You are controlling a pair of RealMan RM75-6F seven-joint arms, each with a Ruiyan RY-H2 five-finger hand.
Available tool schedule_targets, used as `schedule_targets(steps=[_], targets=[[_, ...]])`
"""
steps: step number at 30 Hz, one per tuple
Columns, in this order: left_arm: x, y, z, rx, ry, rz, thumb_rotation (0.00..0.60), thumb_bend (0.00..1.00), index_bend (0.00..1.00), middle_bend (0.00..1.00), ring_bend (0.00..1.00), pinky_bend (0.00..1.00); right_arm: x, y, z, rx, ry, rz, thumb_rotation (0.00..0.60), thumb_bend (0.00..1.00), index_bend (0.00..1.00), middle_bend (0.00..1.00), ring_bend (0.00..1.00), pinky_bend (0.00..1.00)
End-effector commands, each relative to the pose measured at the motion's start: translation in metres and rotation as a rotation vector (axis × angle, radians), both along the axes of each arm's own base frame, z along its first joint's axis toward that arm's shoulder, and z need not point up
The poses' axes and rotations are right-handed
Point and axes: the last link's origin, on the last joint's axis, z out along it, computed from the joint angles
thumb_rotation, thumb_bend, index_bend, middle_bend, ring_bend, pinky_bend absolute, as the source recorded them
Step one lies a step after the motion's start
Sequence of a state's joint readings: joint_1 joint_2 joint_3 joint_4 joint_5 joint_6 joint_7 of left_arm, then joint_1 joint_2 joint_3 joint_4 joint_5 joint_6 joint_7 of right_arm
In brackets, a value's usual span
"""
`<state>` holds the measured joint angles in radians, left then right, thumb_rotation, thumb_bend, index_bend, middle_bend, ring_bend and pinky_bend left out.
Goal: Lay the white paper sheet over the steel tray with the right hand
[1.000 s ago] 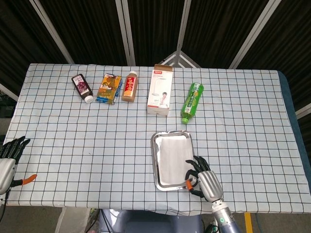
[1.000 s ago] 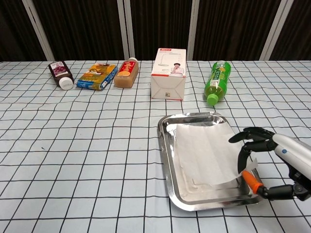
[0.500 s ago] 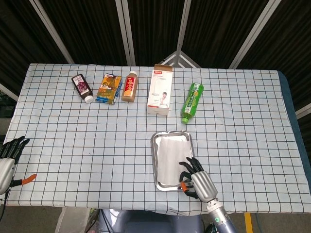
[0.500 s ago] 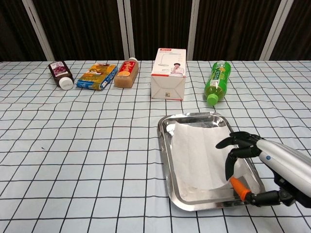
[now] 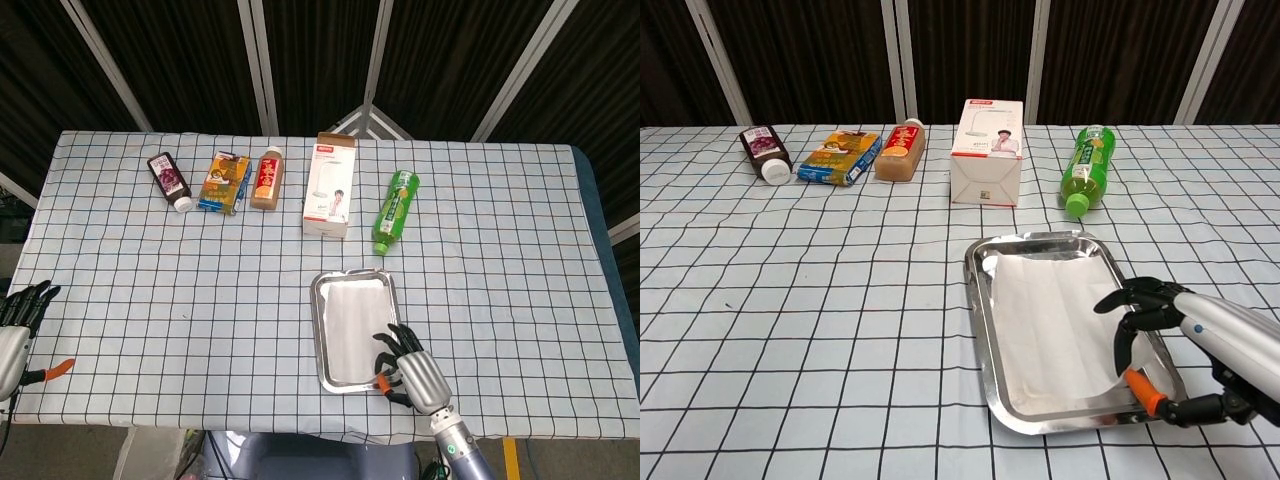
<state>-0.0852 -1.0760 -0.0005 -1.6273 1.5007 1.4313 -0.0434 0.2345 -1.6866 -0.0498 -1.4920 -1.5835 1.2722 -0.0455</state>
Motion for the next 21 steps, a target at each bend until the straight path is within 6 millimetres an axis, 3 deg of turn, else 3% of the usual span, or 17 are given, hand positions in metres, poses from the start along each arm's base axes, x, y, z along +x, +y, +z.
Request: schedule_targets(steps=[1, 15, 21], targets=[[0.0, 0.0, 0.0, -0.002, 0.001, -0.001, 0.6, 0.0, 0.0, 0.0, 0.0, 0.0, -0.001, -0.001, 0.001, -0.006, 0.005, -0.007, 0.6, 0.57, 0.68, 0.22, 0.05, 0.0], [0.0, 0.0, 0.0, -0.003, 0.003, 0.0, 0.6, 0.0, 0.0, 0.0, 0.0, 0.0, -0.013, -0.003, 0.003, -0.026, 0.059, -0.045, 0.6, 0.56, 0.57, 0.22, 0.02, 0.0], [0.0, 0.0, -0.001, -0.003, 0.004, -0.001, 0.6, 0.0, 0.0, 0.0, 0.0, 0.0, -0.014, 0.0, 0.005, -0.027, 0.069, -0.041, 0.6, 0.56, 0.31, 0.16, 0.0, 0.0]])
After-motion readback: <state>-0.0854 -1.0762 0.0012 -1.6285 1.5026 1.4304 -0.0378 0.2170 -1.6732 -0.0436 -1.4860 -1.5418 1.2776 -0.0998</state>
